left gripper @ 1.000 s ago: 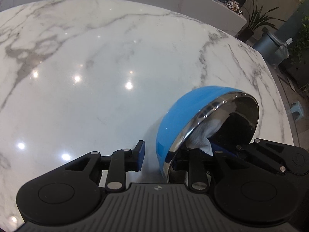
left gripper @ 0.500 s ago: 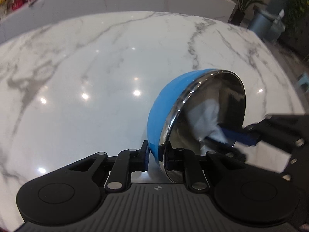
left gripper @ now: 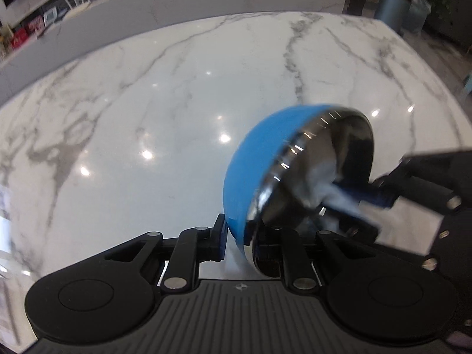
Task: Clean bowl
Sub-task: 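Tilt the bowl further with the left gripper while the right gripper wipes the bowl bottom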
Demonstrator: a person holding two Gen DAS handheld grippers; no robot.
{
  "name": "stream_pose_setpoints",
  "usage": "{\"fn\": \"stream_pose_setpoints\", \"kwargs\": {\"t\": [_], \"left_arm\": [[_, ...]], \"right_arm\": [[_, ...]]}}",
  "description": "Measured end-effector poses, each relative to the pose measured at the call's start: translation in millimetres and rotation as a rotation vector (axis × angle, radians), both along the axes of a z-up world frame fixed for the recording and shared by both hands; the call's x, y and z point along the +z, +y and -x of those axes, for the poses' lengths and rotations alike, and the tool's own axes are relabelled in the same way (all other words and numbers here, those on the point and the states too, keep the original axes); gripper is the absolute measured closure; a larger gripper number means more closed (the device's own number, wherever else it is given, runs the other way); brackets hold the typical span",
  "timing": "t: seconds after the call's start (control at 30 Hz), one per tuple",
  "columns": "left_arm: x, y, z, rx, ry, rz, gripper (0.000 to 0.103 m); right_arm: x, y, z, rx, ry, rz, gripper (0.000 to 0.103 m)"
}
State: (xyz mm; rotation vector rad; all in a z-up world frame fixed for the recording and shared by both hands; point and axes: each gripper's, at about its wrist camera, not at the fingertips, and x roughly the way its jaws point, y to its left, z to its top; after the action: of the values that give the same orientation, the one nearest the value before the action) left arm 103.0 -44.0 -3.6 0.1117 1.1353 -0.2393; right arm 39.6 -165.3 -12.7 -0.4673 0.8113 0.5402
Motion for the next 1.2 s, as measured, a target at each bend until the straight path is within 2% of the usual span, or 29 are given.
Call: {"fn": "stream_pose_setpoints", "kwargs": {"t": [0.27,0.33,0.4,0.5,0.7,0.77,0.87,1.0,1.1,1.2], "left_arm": [[-14.8,2.7,-0.8,0.026,0.033,0.092,0.087],[-15.5,3.3,-1.1,0.030,0.039,0.106,0.087],[-15.3,1.8,-0.6,0.025,0.038,0.099,0.087],[-14.4,-2.4,0.4,0.011,0.041,0.070,0.086],[-11.1,-10.5,1.3,-0.017,0.032,0.000,0.086],[-9.4,-12.2,0.9,-0.026,0.031,-0.019,0.086],[-7.4,-12.2,0.5,-0.027,0.029,-0.024,0.087],[-10.9,-8.3,0.0,-0.012,0.022,0.021,0.083],[-20.1,-0.1,-4.0,0.025,0.078,0.133,0.082],[-25.6,0.6,-4.9,0.038,0.082,0.167,0.082]], "right_arm": [[-2.9,-23.1,-15.2,-0.127,0.175,-0.276,0.090],[-3.2,-25.7,-18.1,-0.133,0.183,-0.291,0.090],[-4.1,-24.2,-19.5,-0.124,0.173,-0.275,0.090],[-4.6,-14.4,-10.5,-0.089,0.124,-0.193,0.091],[-5.9,11.7,8.9,-0.009,-0.073,0.075,0.091],[-9.3,18.8,17.9,0.027,-0.164,0.188,0.091],[-10.9,18.6,18.1,0.034,-0.164,0.198,0.091],[-8.0,9.6,8.3,-0.013,-0.102,0.112,0.091],[-6.9,-7.3,-5.5,-0.071,-0.003,-0.032,0.090],[-7.2,-23.8,-15.0,-0.125,0.086,-0.173,0.090]]}}
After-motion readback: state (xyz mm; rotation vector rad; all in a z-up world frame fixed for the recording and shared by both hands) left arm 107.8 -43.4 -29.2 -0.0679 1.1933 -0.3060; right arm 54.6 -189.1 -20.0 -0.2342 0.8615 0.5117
